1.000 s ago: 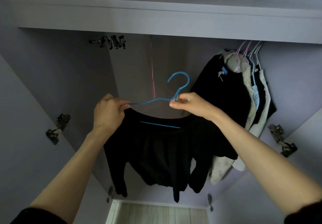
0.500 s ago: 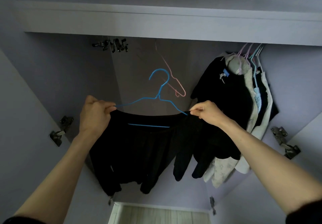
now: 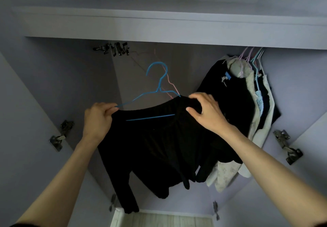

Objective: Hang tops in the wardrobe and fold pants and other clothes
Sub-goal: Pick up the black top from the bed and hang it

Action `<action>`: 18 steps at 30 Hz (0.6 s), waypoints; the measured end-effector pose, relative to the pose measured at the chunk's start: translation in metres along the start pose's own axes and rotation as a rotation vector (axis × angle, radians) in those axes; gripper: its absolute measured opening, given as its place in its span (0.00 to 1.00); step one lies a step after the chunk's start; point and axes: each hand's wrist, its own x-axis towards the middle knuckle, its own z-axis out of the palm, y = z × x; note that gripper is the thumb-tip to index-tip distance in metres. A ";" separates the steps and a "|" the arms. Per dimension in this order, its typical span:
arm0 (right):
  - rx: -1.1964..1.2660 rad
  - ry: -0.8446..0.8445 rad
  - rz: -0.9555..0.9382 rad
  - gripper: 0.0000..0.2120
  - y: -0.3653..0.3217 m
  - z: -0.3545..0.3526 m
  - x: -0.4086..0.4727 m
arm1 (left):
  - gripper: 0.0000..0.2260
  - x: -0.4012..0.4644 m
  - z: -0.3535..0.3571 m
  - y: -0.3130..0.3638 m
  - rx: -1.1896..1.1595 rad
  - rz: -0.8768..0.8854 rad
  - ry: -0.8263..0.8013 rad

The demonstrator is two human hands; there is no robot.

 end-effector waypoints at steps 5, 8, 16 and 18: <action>-0.189 0.062 -0.133 0.16 -0.009 -0.013 0.016 | 0.07 0.002 -0.002 0.018 -0.104 0.037 -0.002; -0.069 0.050 -0.141 0.11 -0.019 -0.015 0.020 | 0.07 0.005 0.001 0.024 -0.152 0.026 -0.039; 0.416 -0.179 -0.015 0.13 -0.026 -0.020 0.011 | 0.07 -0.001 0.008 0.030 -0.256 -0.036 -0.167; 0.415 -0.218 -0.001 0.12 -0.024 -0.021 0.009 | 0.07 -0.001 0.010 0.034 -0.282 -0.044 -0.182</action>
